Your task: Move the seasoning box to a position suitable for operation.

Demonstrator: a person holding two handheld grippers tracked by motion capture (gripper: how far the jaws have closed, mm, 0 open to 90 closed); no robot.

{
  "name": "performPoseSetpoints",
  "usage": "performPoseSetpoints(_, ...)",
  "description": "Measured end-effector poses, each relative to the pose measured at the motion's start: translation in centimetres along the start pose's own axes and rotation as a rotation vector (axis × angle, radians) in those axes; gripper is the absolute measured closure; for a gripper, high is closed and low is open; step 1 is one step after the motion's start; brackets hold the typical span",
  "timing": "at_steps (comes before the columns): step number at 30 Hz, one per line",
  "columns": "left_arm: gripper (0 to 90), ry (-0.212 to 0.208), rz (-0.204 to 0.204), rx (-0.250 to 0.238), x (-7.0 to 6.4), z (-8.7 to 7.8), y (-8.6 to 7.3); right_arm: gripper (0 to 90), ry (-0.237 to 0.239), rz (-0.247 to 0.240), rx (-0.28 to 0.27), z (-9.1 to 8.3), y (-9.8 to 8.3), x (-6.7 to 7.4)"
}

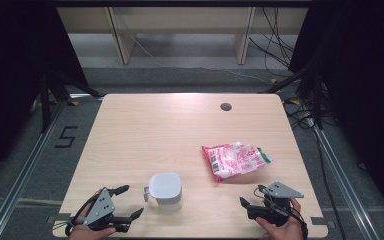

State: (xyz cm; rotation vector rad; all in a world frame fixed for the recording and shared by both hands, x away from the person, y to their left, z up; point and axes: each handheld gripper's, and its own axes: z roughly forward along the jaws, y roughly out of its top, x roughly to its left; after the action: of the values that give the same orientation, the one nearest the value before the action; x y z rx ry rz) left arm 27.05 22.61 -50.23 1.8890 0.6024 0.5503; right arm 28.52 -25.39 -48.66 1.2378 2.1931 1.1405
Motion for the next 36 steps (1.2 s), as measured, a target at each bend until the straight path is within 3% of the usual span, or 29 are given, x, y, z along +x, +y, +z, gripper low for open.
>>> performPoseSetpoints(4, 16.3, -0.021, -0.004, -0.002, 0.1, 0.0, 0.1, 21.1, 0.004, 0.005, 0.001, 0.1, 0.0, 0.0)
performPoseSetpoints(9, 23.2, -0.077, -0.04, -0.032, -0.1, 0.6, 0.4, 21.1, 0.006, -0.009, 0.008, 0.1, 0.0, -0.1)
performPoseSetpoints(11, 23.8, -0.095, -0.044, -0.032, -0.2, 0.8, 0.6, 21.1, 0.006, -0.01, 0.009, 0.1, 0.0, -0.1)
performPoseSetpoints(12, 24.2, -0.105, -0.045, -0.038, -0.2, 1.0, 0.7, 21.1, 0.004, 0.025, 0.013, 0.1, 0.0, 0.2)
performPoseSetpoints(13, 25.9, -0.115, -0.042, -0.04, -0.3, 1.2, 0.9, 21.0, 0.024, 0.013, 0.015, 0.1, 0.0, 0.0)
performPoseSetpoints(17, 29.0, -0.143, -0.037, -0.055, -0.2, 1.4, 1.2, 20.9, 0.024, 0.013, 0.014, 0.1, 0.0, 0.0)
performPoseSetpoints(22, 35.9, -0.143, -0.028, -0.064, 0.0, 1.7, 1.4, 20.8, 0.025, 0.013, 0.017, 0.1, 0.0, 0.1)
performPoseSetpoints(23, 35.9, -0.148, -0.029, -0.074, 0.0, 1.9, 1.5, 20.8, 0.004, 0.001, 0.016, 0.2, 0.0, 0.1)
performPoseSetpoints(24, 36.9, -0.15, -0.02, -0.07, 0.1, 2.1, 1.6, 20.8, 0.021, 0.013, 0.019, 0.1, 0.0, 0.1)
performPoseSetpoints(26, 37.6, -0.162, -0.018, -0.075, 0.2, 2.4, 1.8, 20.8, 0.007, 0.043, 0.03, 0.0, -0.1, 0.5)
performPoseSetpoints(27, 38.6, -0.167, -0.014, -0.083, 0.3, 2.6, 1.9, 20.8, -0.001, -0.006, 0.013, 0.1, 0.0, 0.1)
performPoseSetpoints(30, 42.4, -0.198, -0.034, -0.085, 0.6, 2.9, 1.8, 20.8, 0.002, -0.008, 0.017, 0.2, 0.0, 0.2)
performPoseSetpoints(36, 56.2, -0.198, -0.006, -0.092, 0.1, 2.6, 1.9, 20.9, 0.004, -0.01, 0.02, 0.2, 0.0, 0.2)
